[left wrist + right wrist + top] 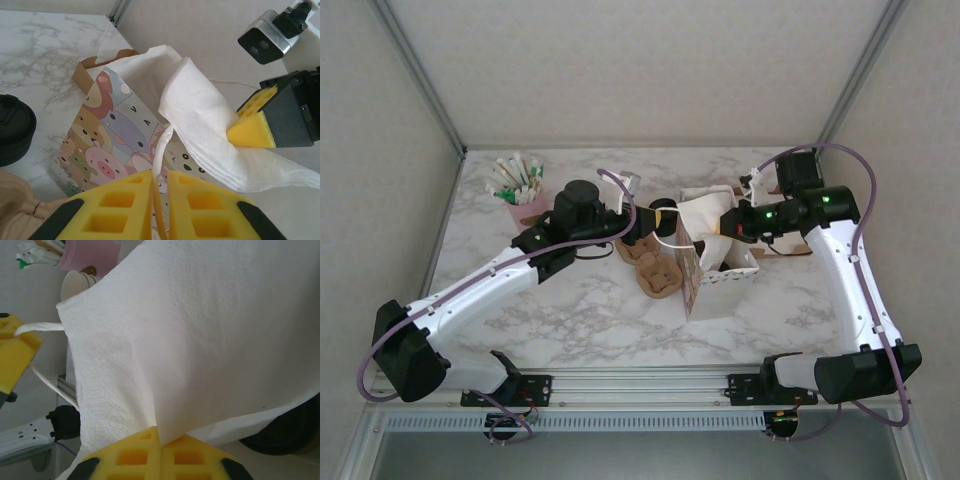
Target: Pack the takeout coffee
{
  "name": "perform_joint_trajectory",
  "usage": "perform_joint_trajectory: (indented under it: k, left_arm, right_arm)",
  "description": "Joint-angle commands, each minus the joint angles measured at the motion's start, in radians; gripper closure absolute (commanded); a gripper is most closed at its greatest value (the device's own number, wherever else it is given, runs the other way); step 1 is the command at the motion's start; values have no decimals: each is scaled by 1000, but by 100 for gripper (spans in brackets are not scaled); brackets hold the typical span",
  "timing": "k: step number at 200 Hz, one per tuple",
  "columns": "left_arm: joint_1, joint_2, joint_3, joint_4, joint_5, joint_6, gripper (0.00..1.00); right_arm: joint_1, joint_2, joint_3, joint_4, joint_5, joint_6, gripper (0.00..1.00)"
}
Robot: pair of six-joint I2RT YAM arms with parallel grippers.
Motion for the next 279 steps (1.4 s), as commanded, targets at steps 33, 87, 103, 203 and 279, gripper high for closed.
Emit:
perform_joint_trajectory:
  k: [33, 87, 103, 203, 279]
  left_arm:
    - [-7, 8, 32, -4, -9, 15, 85]
    - [-7, 13, 38, -8, -15, 18, 86]
    - [-8, 14, 38, -7, -14, 17, 86]
    - [-8, 15, 45, -10, -16, 21, 86]
    - [-8, 10, 47, -7, -19, 20, 83]
  right_arm:
    - [3, 12, 31, -27, 100, -14, 100]
    - [33, 31, 21, -21, 177, -2, 100]
    - [57, 40, 24, -17, 213, 5, 100]
    - [155, 90, 62, -41, 418, 26, 100]
    - [225, 123, 46, -16, 487, 46, 100]
